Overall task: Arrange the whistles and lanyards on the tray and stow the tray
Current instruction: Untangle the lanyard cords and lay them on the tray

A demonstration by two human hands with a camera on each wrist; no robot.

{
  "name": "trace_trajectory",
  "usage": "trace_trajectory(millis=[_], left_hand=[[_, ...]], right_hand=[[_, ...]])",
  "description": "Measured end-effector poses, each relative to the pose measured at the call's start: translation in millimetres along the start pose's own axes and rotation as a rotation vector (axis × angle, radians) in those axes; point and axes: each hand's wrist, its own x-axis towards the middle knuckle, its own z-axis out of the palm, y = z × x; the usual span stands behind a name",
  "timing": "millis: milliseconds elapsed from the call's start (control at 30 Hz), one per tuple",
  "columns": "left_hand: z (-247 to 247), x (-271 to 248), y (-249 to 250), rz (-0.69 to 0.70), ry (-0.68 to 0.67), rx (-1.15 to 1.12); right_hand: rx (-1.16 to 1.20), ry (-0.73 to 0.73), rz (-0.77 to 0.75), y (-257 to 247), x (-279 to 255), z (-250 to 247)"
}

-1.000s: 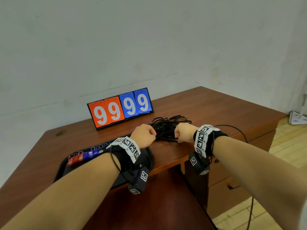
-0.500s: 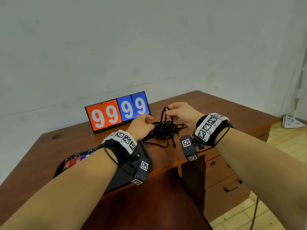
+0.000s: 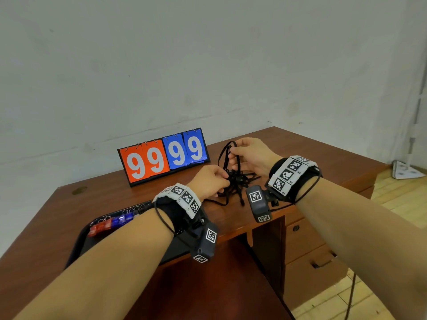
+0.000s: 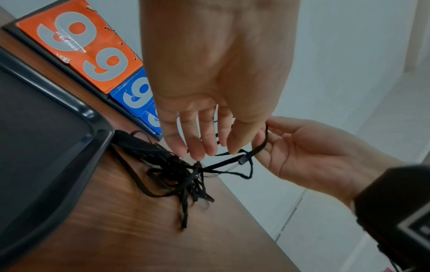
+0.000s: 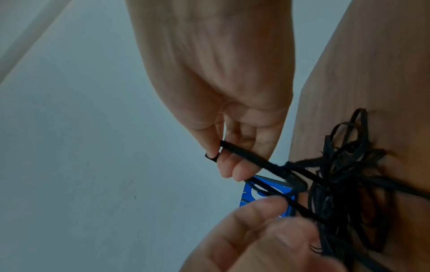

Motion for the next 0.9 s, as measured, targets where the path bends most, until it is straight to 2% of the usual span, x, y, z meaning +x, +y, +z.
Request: trace_trajectory(millis=[167,300,467,633,800,900], left_hand=[[18,6,1,0.024,-0.091,0.015],[35,13,3,0.072,-0.104,0.047],[50,24,2,0.078,-0.044,0.045],[52,32,-1,0.054,0.0,0.05],[43,40,2,0.043,0.132,0.131],[36,44,5,0.054,0.165,0.192]], right_hand=[[0.083,0.013,0.04,4,1,-8],[0.088,0.011,0.059,10,3,-14],[0.116,0.033,0.07,18,5,-26],[0.125,0.148,0.075,31,7,-43],[0.026,0.301,0.171,43,9,-63],[-0.19,0.273,0.108,46,8,-69]])
